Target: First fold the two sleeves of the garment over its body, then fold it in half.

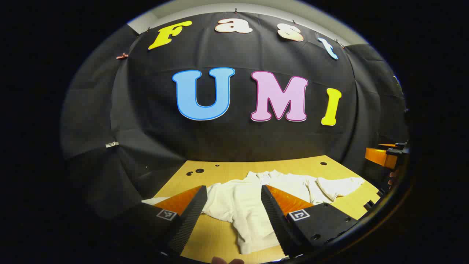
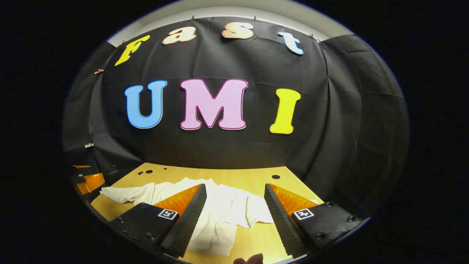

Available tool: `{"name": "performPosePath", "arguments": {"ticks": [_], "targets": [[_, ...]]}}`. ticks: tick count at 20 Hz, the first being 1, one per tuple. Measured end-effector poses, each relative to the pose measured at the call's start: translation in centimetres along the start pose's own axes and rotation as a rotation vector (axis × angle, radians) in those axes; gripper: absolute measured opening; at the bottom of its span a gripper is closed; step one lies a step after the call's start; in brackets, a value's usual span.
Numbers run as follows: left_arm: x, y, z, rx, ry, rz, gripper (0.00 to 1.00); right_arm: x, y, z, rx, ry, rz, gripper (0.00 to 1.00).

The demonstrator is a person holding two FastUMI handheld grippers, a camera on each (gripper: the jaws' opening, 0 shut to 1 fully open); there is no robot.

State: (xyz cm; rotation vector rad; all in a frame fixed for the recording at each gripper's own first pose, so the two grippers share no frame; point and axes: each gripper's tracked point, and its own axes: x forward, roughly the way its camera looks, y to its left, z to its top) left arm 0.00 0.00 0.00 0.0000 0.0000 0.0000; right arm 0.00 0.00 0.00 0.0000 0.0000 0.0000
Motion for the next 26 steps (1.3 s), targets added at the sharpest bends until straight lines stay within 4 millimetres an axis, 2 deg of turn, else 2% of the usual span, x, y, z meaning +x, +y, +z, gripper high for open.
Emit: {"name": "performPosePath", "arguments": {"ticks": [11, 17, 19, 26], "targets": [[0.3, -1.7, -0.2, 0.022, 0.014, 0.006, 0.95, 0.4, -2.0, -0.3, 0.015, 0.016, -0.013, 0.98], [0.4, -2.6, -0.7, 0.020, 0.028, 0.019, 0.94, 1.2, -4.2, -1.2, 0.019, 0.042, -0.028, 0.98], [0.3, -3.0, -0.8, 0.024, 0.034, 0.025, 0.94, 2.0, -5.8, -2.0, 0.012, 0.067, -0.049, 0.98], [0.5, -4.9, -1.4, 0.047, 0.064, 0.055, 0.95, 6.0, -15.6, -7.5, -0.039, 0.223, -0.173, 0.98]]}}
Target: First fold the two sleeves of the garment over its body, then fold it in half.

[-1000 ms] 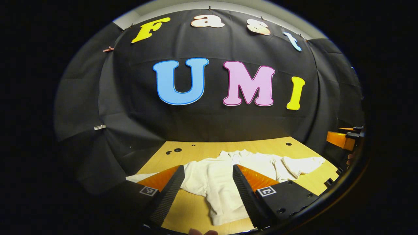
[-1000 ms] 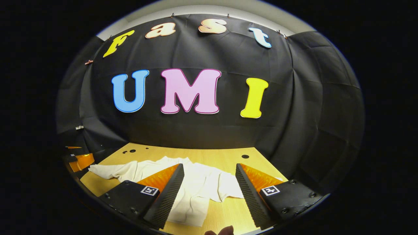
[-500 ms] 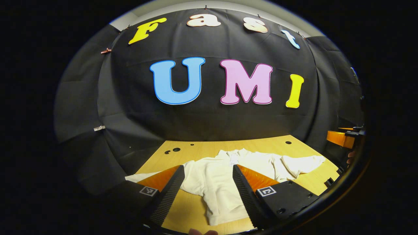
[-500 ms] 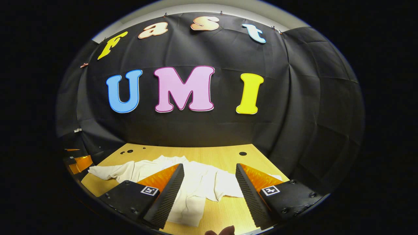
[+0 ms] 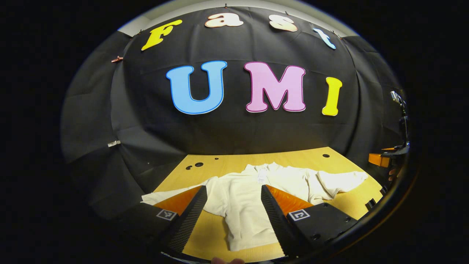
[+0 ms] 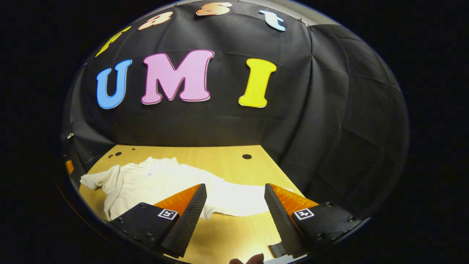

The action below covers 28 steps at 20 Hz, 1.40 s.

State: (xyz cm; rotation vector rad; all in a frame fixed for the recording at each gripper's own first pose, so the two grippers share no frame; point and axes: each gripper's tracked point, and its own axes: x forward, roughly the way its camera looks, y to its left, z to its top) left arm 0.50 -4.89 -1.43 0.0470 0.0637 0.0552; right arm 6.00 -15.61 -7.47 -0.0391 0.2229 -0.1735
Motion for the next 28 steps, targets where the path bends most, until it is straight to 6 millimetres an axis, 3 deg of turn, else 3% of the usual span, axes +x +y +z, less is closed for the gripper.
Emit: {"name": "performPosePath", "arguments": {"ticks": [5, 11, 20, 24, 28], "targets": [[0.0, -2.1, -0.4, 0.017, 0.031, 0.028, 0.94, 5.5, -6.5, -2.6, 0.021, 0.107, -0.064, 0.98], [-0.1, -4.7, -1.5, 0.017, 0.077, 0.074, 0.93, 11.8, -11.8, -6.2, 0.037, 0.217, -0.086, 0.98], [0.1, -5.6, -3.2, -0.037, 0.146, 0.175, 0.96, 18.7, -15.1, -12.1, 0.064, 0.365, -0.081, 0.99], [0.2, -6.7, -3.3, -0.013, 0.152, 0.174, 0.96, 20.3, -15.0, -14.3, 0.105, 0.435, -0.066, 0.98], [0.2, -7.0, -2.8, 0.026, 0.140, 0.178, 0.96, 20.6, -15.3, -15.6, 0.088, 0.471, -0.058, 0.99]]}}
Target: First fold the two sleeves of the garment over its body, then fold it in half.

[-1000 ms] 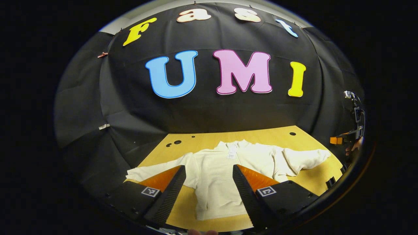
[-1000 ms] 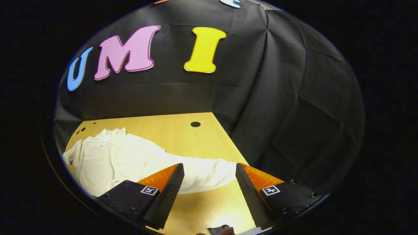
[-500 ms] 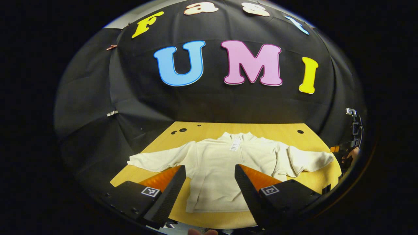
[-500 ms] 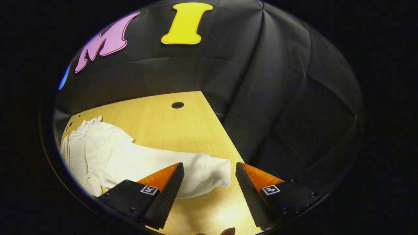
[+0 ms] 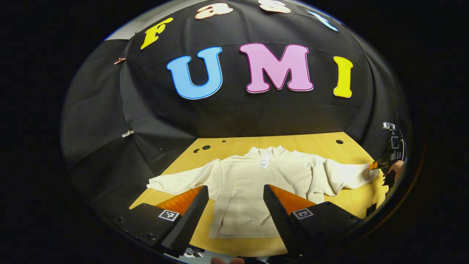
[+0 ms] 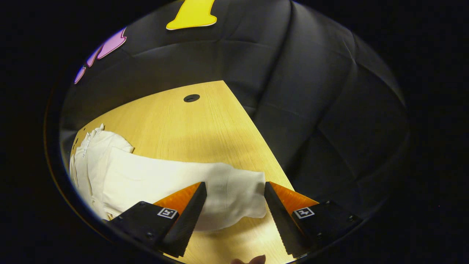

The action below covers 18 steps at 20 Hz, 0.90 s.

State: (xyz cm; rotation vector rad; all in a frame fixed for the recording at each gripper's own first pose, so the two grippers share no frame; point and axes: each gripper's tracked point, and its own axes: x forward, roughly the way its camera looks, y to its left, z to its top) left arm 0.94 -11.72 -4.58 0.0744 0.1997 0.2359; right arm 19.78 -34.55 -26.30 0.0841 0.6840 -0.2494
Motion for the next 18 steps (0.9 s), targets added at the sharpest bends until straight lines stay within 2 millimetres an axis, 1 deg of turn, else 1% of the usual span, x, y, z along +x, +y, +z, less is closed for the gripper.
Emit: {"name": "performPosePath", "arguments": {"ticks": [1, 2, 3, 4, 5, 6, 7, 8, 10, 11, 12, 13, 14, 17, 18], "targets": [[0.0, 0.0, 0.1, 0.003, -0.002, 0.002, 0.96, 0.4, -0.1, -0.8, -0.006, 0.027, -0.006, 0.98], [0.0, 0.0, 0.0, 0.005, -0.003, 0.004, 0.96, 0.4, 0.2, -1.4, 0.000, 0.040, 0.010, 0.99], [0.0, 0.0, 0.1, 0.007, -0.001, 0.005, 0.96, 1.5, 0.2, -0.9, 0.025, 0.004, 0.014, 1.00], [0.0, 0.0, -0.1, 0.009, 0.000, 0.007, 0.96, 0.5, 0.0, -1.4, 0.060, 0.036, 0.029, 0.99], [0.0, 0.0, -0.2, 0.011, 0.003, 0.006, 0.96, 0.4, -0.3, -0.8, 0.086, 0.006, 0.026, 0.99], [0.0, -0.1, -0.4, 0.011, 0.007, 0.004, 0.96, 0.8, 0.0, -1.8, 0.084, 0.035, 0.028, 1.00], [0.1, -0.1, -0.5, 0.011, 0.009, 0.003, 0.96, 0.9, 0.2, -1.4, 0.080, 0.022, 0.028, 0.91], [0.1, 0.0, -0.7, 0.008, 0.012, 0.000, 0.96, 1.1, 0.5, -1.6, 0.069, 0.033, 0.043, 0.87], [0.1, 0.0, -1.0, 0.004, 0.017, -0.004, 0.96, 0.4, 0.6, -1.9, 0.045, 0.049, 0.069, 0.37], [0.0, 0.0, -0.8, 0.006, 0.014, -0.007, 0.96, 0.2, 0.8, -2.0, 0.041, 0.059, 0.085, 0.21], [0.1, -0.1, -0.8, 0.009, 0.009, -0.013, 0.96, -0.1, 1.0, -2.2, 0.041, 0.078, 0.097, 0.17], [0.0, -0.2, -0.7, 0.014, 0.003, -0.021, 0.96, -0.6, 0.9, -2.3, 0.044, 0.087, 0.096, 0.06], [0.0, -0.3, -0.6, 0.018, -0.003, -0.029, 0.96, -0.9, 0.8, -2.4, 0.044, 0.083, 0.098, 0.11], [-0.1, -0.3, -0.7, 0.020, -0.004, -0.051, 0.96, -2.4, 0.7, -2.3, 0.050, 0.059, 0.101, 0.11], [-0.1, -0.4, -1.0, 0.013, -0.002, -0.061, 0.96, -3.2, 0.6, -2.3, 0.059, 0.053, 0.099, 0.11]]}}
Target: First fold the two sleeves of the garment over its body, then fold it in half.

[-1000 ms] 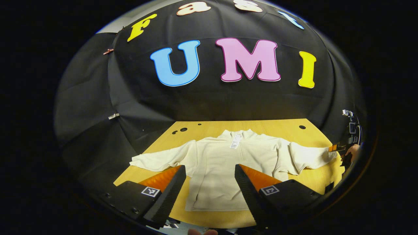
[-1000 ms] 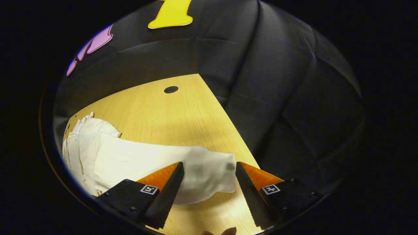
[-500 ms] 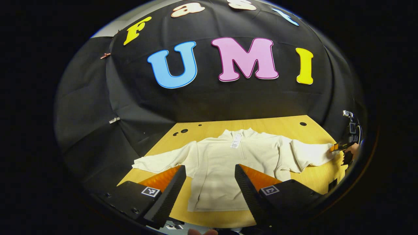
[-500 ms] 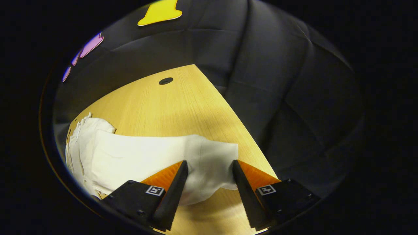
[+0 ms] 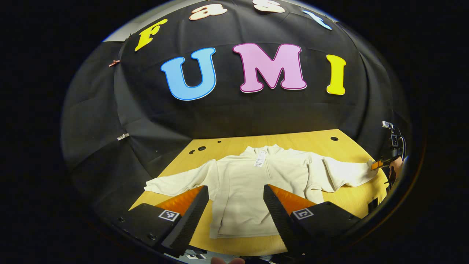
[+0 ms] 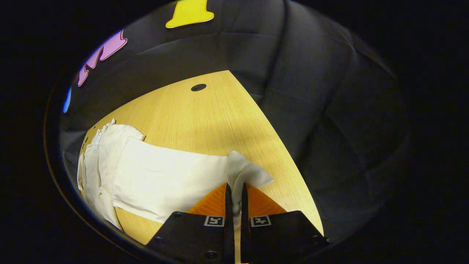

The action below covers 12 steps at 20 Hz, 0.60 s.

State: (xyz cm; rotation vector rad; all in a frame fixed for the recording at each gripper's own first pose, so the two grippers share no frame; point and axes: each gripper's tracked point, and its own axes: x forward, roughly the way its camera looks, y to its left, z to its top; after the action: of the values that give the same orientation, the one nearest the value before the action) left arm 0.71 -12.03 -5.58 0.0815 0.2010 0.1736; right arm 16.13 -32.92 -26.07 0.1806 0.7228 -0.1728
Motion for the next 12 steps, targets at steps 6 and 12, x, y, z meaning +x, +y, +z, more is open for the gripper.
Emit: {"name": "performPosePath", "arguments": {"ticks": [6, 12], "targets": [[0.3, 0.5, 0.2, -0.008, -0.013, -0.041, 0.96, -5.1, 2.2, -0.7, 0.085, -0.059, 0.014, 0.11], [1.0, 2.1, 0.7, -0.033, -0.028, -0.070, 0.96, -9.7, 7.3, -0.8, 0.116, -0.130, 0.068, 0.11]]}}
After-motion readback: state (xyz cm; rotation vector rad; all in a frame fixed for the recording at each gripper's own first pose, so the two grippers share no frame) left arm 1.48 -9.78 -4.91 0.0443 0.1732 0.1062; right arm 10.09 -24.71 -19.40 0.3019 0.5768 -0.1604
